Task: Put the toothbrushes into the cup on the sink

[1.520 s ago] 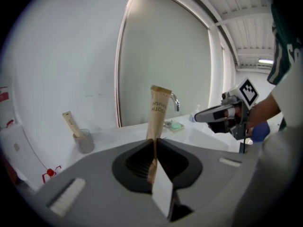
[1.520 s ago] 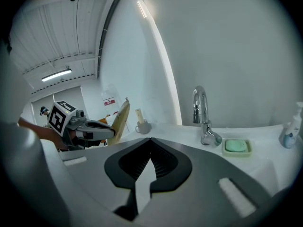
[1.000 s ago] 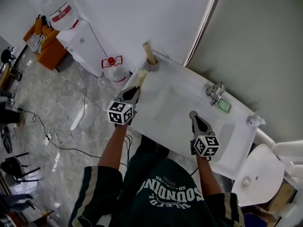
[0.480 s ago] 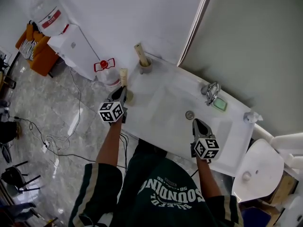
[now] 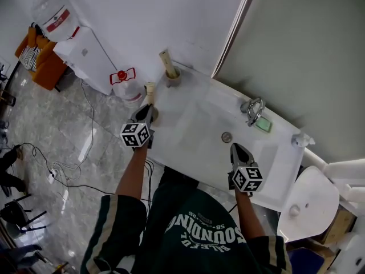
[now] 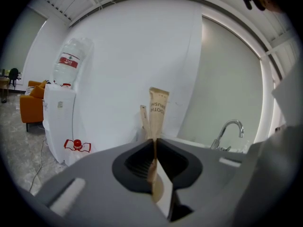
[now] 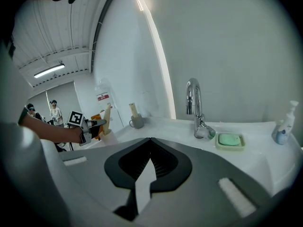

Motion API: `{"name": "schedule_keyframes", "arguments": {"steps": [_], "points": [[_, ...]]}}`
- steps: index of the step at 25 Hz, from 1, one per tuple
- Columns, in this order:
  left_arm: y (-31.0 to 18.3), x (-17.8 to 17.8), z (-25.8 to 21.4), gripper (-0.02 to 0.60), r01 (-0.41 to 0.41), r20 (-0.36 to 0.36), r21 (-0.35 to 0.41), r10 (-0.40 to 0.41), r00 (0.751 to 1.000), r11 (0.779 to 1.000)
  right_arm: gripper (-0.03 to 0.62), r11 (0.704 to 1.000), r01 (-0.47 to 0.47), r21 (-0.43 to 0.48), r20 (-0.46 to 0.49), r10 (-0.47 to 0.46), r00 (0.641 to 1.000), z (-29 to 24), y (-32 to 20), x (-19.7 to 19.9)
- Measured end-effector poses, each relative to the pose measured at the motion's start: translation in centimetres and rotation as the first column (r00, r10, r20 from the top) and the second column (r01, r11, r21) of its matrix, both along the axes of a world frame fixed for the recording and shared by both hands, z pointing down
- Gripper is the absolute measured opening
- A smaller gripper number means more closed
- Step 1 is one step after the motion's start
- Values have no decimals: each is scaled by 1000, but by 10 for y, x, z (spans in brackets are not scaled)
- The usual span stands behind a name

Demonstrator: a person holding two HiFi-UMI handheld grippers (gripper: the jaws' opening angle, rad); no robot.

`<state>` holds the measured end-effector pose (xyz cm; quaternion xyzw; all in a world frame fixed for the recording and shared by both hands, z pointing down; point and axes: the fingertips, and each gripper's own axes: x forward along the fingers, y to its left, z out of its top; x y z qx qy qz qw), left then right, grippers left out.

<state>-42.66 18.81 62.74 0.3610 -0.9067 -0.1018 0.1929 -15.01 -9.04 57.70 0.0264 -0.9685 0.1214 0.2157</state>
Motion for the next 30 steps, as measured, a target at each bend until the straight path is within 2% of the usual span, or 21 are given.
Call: {"name": "schedule_keyframes", "arguments": {"steps": [4, 10, 15, 22, 27, 30], "points": [[4, 3, 12, 75, 5, -22, -24, -5, 1000, 1000, 3, 1000, 4, -3, -3, -4, 1000, 1, 4, 0], [13, 10, 27, 75, -6, -50, -103, 1, 999, 995, 3, 1000, 5, -6, -4, -5, 1000, 2, 6, 0], [14, 18, 34, 77, -50, -67, -150, 40, 997, 987, 3, 1000, 7, -10, -3, -7, 1000, 3, 11, 2], [18, 27, 18, 77, -55, -19, -155, 53, 998, 986, 3, 1000, 10, -15, 5, -10, 1000, 3, 18, 5], [3, 41, -8, 77, -96, 30, -143, 102, 994, 985, 3, 1000, 2, -12, 19, -2, 1000, 0, 18, 8], [-12, 53, -19, 77, -122, 29, -119, 126, 992, 985, 3, 1000, -9, -8, 34, 9, 999, -5, 16, 11]]}}
